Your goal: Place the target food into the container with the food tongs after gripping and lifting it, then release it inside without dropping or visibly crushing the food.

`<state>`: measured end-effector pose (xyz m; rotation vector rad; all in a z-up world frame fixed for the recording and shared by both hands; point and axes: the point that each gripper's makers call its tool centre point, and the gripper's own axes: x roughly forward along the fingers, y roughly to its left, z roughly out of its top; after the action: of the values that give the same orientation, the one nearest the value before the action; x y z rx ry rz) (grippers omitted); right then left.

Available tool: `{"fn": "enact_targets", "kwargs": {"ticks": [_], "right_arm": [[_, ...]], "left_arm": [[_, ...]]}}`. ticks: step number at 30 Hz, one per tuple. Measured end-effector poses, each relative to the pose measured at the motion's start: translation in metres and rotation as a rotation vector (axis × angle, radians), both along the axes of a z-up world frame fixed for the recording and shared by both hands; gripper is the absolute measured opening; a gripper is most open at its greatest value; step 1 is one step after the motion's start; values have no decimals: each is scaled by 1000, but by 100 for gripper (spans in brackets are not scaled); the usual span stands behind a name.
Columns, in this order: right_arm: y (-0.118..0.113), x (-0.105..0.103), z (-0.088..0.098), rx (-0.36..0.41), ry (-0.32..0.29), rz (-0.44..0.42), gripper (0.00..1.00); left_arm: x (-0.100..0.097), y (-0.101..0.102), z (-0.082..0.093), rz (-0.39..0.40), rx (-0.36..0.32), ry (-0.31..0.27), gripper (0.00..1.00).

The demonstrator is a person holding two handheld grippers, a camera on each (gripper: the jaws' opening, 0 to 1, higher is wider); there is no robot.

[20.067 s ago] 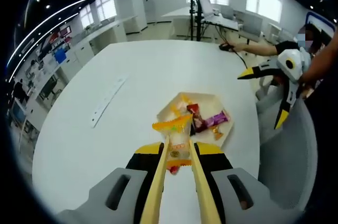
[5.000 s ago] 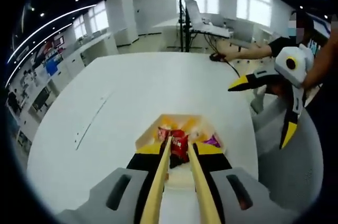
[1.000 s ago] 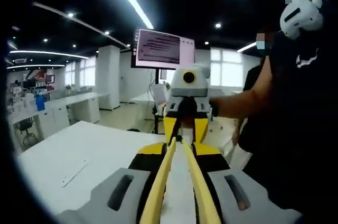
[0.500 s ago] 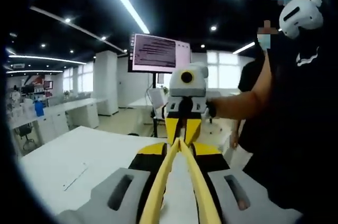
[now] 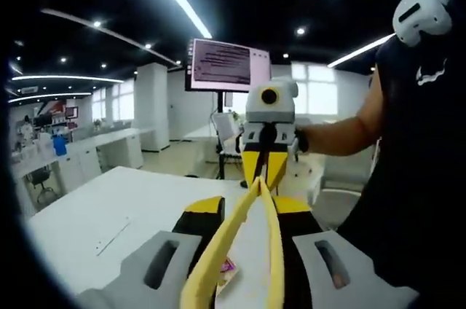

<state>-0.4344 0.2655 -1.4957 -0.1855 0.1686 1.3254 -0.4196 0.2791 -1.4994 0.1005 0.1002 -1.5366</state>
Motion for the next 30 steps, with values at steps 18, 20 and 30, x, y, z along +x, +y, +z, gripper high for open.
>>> {"fn": "enact_targets", "kwargs": {"ticks": [18, 20, 30], "right_arm": [[3, 16, -4, -35, 9, 34, 1], [2, 17, -4, -37, 10, 38, 1], [0, 15, -13, -67, 7, 56, 1]], "left_arm": [[12, 28, 4, -12, 20, 18, 17], [12, 31, 2, -14, 36, 12, 17], [4, 40, -17, -12, 159, -30, 15]]}}
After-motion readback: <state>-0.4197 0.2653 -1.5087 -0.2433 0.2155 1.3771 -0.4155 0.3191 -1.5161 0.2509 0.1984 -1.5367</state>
